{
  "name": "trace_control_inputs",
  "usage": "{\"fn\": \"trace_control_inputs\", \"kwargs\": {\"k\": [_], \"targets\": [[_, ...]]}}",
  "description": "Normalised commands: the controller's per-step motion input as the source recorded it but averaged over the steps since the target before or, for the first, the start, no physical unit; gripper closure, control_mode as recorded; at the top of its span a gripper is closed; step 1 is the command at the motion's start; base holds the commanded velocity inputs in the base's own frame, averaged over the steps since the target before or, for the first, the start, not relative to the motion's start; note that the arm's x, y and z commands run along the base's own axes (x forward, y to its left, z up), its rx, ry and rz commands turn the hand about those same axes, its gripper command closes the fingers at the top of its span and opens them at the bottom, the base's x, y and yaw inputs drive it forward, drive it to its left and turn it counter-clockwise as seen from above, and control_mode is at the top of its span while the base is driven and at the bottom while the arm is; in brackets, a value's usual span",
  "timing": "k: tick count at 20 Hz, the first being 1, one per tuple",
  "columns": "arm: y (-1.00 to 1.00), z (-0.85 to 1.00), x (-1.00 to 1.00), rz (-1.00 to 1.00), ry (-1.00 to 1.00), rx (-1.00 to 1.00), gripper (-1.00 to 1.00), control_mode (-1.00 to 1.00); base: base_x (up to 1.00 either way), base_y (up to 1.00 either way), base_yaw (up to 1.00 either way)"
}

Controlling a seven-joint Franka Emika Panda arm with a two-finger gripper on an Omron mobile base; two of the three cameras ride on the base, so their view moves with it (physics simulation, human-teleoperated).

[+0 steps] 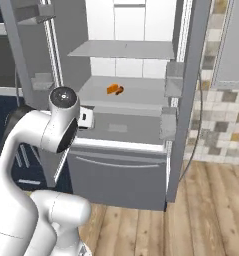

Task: Take the cheese, chicken drumstick, and lime from the fridge and place them on the plate on the dining counter to create an appetizer plate.

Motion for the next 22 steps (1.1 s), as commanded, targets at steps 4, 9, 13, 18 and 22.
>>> {"fn": "trace_control_inputs", "kwargs": {"k": [4,9,13,18,22], "targets": [[0.00,0.00,0.00,0.00,0.00,0.00,-1.00,1.00,0.37,-0.51,0.40],[0.00,0.00,0.00,0.00,0.00,0.00,-1.00,1.00,0.64,-0.59,0.16],[0.00,0.00,0.00,0.00,0.00,0.00,-1.00,1.00,0.89,-0.41,0.08],[0.00,0.00,0.00,0.00,0.00,0.00,-1.00,1.00,0.91,0.00,0.03],[0.00,0.00,0.00,0.00,0.00,0.00,-1.00,1.00,0.21,0.01,0.00]]}}
